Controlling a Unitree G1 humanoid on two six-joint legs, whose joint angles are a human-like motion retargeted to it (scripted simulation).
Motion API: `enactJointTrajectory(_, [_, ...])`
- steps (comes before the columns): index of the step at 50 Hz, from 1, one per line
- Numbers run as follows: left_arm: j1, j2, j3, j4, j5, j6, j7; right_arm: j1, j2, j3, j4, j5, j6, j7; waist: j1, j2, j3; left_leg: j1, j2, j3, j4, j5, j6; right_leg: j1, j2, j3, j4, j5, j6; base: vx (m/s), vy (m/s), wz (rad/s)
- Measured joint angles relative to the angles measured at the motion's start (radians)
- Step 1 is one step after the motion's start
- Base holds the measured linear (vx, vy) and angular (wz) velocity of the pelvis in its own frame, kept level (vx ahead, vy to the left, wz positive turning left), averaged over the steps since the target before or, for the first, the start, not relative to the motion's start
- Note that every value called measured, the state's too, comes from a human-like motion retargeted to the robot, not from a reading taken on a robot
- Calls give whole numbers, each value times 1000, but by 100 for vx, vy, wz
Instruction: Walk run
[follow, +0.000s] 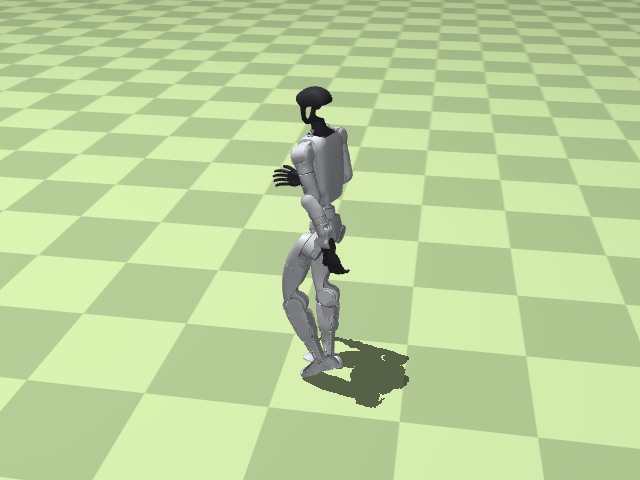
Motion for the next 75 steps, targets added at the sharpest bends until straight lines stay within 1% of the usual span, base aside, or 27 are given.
enactJointTrajectory(5, [194,-103,38,0,192,112,-82,-19,-36,-26,-50,24,-5,17,88,40,44,-49,-30,51,-485,-73,110,137,110,31,-28,-73,-40,91,-12,-98])
enactJointTrajectory(10, [260,-116,78,0,302,174,-141,39,-12,-51,-34,-8,-17,-18,60,40,15,-29,-98,173,-682,-192,82,239,142,-42,-10,-45,-9,113,-15,33])
enactJointTrajectory(13, [236,-95,133,0,234,189,-126,84,33,-39,10,2,0,-31,139,16,-19,-9,-28,298,-588,-120,166,266,111,-73,64,176,79,129,-19,-118])
enactJointTrajectory(16, [187,-60,157,0,74,140,-117,132,63,-15,45,14,10,-13,155,5,-66,-17,-36,96,-504,-130,214,222,80,-91,264,483,218,138,-9,-79])
enactJointTrajectory(18, [106,-23,143,0,-40,118,-121,151,60,8,50,6,7,-11,102,-13,-61,3,-75,29,-421,-197,214,113,48,-72,588,542,305,119,-4,67])
enactJointTrajectory(20, [-17,29,123,-9,-108,112,-99,149,57,8,51,-3,3,-13,97,25,-54,79,-5,170,-413,-232,223,11,110,-10,766,542,324,106,-5,53])
enactJointTrajectory(23, [-179,52,123,-133,-125,87,-38,154,57,-18,46,-12,3,-1,100,131,-57,189,55,76,-479,-255,197,-96,118,-107,776,388,146,83,1,49])
enactJointTrajectory(25, [-279,68,108,-227,-148,33,-33,161,53,-32,37,-13,2,0,74,157,-50,251,64,53,-510,-256,183,-166,71,-135,766,290,92,85,-5,125])
enactJointTrajectory(27, [-379,98,56,-309,-213,-25,-55,167,45,-44,23,-9,-5,-1,4,175,-46,306,60,1,-534,-265,177,-225,8,-166,682,197,83,99,-10,213])
enactJointTrajectory(31, [-571,172,-39,-430,-342,-103,-113,163,30,-58,-2,0,-12,3,-112,155,-35,411,8,-95,-558,-300,182,-285,-119,-172,363,133,135,84,-19,197])
enactJointTrajectory(34, [-681,227,-74,-478,-383,-145,-146,163,33,-65,-15,-4,-11,0,-175,121,-17,501,-23,-176,-554,-339,173,-312,-147,-56,99,90,153,93,-35,150])
enactJointTrajectory(38, [-740,266,-91,-501,-379,-185,-127,172,46,-56,-14,-10,-17,-29,-160,101,-10,593,-17,-207,-530,-360,125,-335,-148,81,-75,54,290,96,-47,35])
enactJointTrajectory(40, [-726,257,-96,-502,-358,-192,-86,169,54,-52,6,2,-18,-23,-153,85,-32,608,-16,-216,-492,-311,85,-331,-141,96,-10,74,280,112,-62,54])
enactJointTrajectory(42, [-686,225,-82,-486,-321,-189,-61,164,67,-56,27,16,-7,-3,-169,68,-51,604,-11,-232,-408,-164,28,-311,-205,-104,41,157,297,99,-57,103])
enactJointTrajectory(44, [-623,181,-53,-449,-267,-167,-59,162,75,-52,43,29,-1,9,-171,74,-46,559,8,-231,-247,55,-46,-274,-147,37,92,113,235,93,-55,76])
enactJointTrajectory(47, [-508,112,-20,-350,-194,-103,-59,145,66,-33,60,46,-2,4,-152,68,-19,413,35,-178,107,289,-135,-186,-137,8,116,35,169,109,-56,43])
enactJointTrajectory(48, [-473,100,-8,-300,-175,-79,-62,133,62,-27,64,48,-1,5,-147,51,-17,363,48,-131,189,353,-114,-157,-144,-3,100,29,156,76,-41,44])
enactJointTrajectory(49, [-436,91,5,-246,-153,-47,-66,117,59,-24,71,48,1,5,-146,41,-17,315,67,-88,243,334,-83,-133,-144,-25,86,21,144,75,-41,49])
enactJointTrajectory(51, [-356,80,33,-132,-105,48,-75,83,55,-22,83,45,4,6,-140,32,-15,228,92,-26,296,214,-39,-86,-125,-45,60,4,125,81,-40,32])
enactJointTrajectory(55, [-139,66,50,0,-56,250,-96,23,35,3,83,36,-9,4,-41,-6,11,65,63,92,253,-5,-45,-6,-93,-27,3,-1,101,71,-32,-86])
enactJointTrajectory(58, [55,32,61,0,-13,310,-73,-7,17,14,67,53,-23,23,12,-5,20,-25,43,124,47,-100,-18,46,-48,-36,-23,-33,86,85,-28,-56])
enactJointTrajectory(60, [156,5,86,0,29,334,-57,-23,1,6,61,71,-26,44,33,20,26,-61,46,152,-140,-122,47,82,-2,-44,-34,-64,78,82,-17,14])
enactJointTrajectory(65, [284,-59,200,0,139,281,-96,-13,-29,-39,53,66,-40,48,65,69,49,-45,-31,233,-545,-176,138,187,54,-154,-45,-116,82,80,-8,48])
enactJointTrajectory(69, [311,-71,240,0,86,262,-111,30,5,-54,69,37,-25,9,147,39,28,19,-8,379,-535,-94,244,228,24,-163,39,-3,142,99,-12,-26])
enactJointTrajectory(70, [308,-69,247,0,62,265,-103,43,19,-57,71,26,-22,2,180,31,20,27,8,382,-525,-88,249,239,14,-170,67,66,161,113,-32,-61])
enactJointTrajectory(72, [267,-53,252,0,3,280,-110,69,48,-63,75,14,-21,2,185,38,-14,0,-26,136,-494,-161,249,214,19,-218,162,279,200,98,-21,15])
enactJointTrajectory(75, [145,-48,321,0,-70,291,-175,110,71,-60,74,12,-16,7,153,117,-31,43,55,176,-417,-217,249,93,113,-110,443,502,253,100,20,108])
